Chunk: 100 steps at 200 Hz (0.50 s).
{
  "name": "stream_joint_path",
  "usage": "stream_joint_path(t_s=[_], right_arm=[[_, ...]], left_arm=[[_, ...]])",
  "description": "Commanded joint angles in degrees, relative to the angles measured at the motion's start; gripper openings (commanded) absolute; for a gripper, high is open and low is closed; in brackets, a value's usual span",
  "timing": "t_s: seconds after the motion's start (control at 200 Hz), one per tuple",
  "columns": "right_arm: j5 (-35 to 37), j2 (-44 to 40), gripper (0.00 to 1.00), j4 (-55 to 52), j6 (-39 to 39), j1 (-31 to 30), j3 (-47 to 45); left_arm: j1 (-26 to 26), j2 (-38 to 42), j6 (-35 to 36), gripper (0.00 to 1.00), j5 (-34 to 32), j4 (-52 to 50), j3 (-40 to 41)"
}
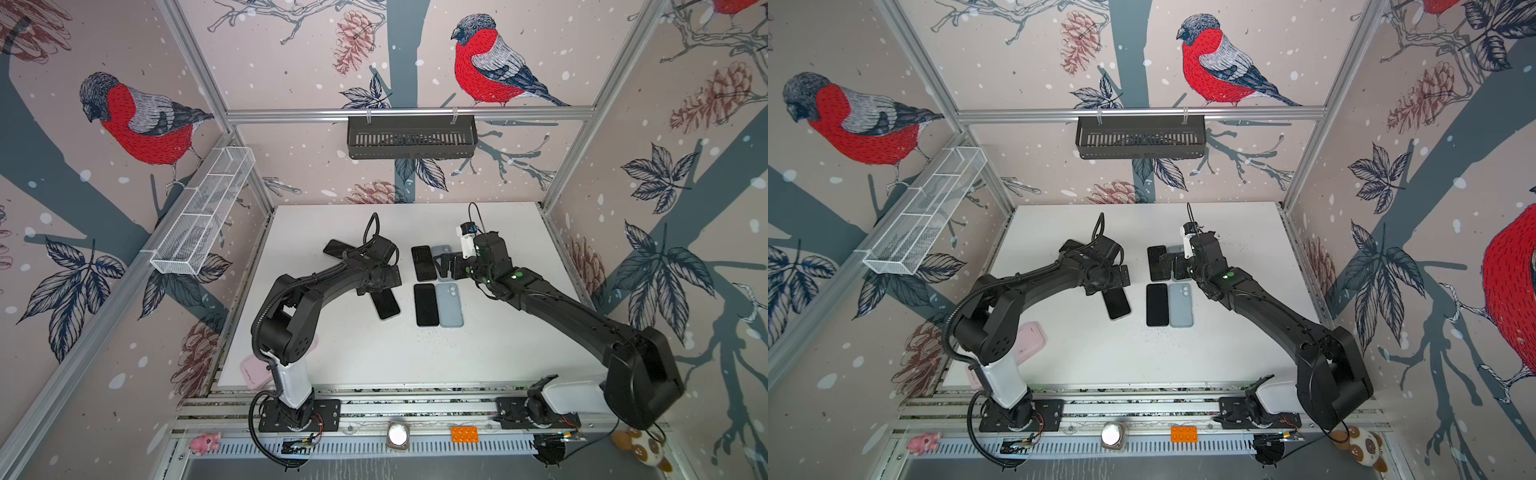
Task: Take the phone out of the phone case
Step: Pick up the phone from the center of the table.
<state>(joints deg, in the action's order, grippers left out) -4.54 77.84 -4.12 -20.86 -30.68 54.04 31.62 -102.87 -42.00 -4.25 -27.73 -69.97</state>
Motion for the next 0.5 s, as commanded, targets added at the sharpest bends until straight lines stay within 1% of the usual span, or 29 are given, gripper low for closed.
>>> stream_joint_path(t_s=[0.0,0.175,0.495], right_arm=[[0.09,0.29,1.00,1.78,0.06,-0.08,-0.34],[-0.47,0.68,0.99,1.75,-0.30,-0.20,-0.34],[-0.96,0.37,1.00,2.36,-0.54,-0.26,-1.52]], left_arm=[[0.02,1.05,-1.44,0.98,-1.68,-3.02,-0.37],[0.02,-1.36,-0.92,0.99,-2.83,-4.87,-1.44],[0.07,-5.96,-0.37,0.99,-2.43,-4.79,-3.15]])
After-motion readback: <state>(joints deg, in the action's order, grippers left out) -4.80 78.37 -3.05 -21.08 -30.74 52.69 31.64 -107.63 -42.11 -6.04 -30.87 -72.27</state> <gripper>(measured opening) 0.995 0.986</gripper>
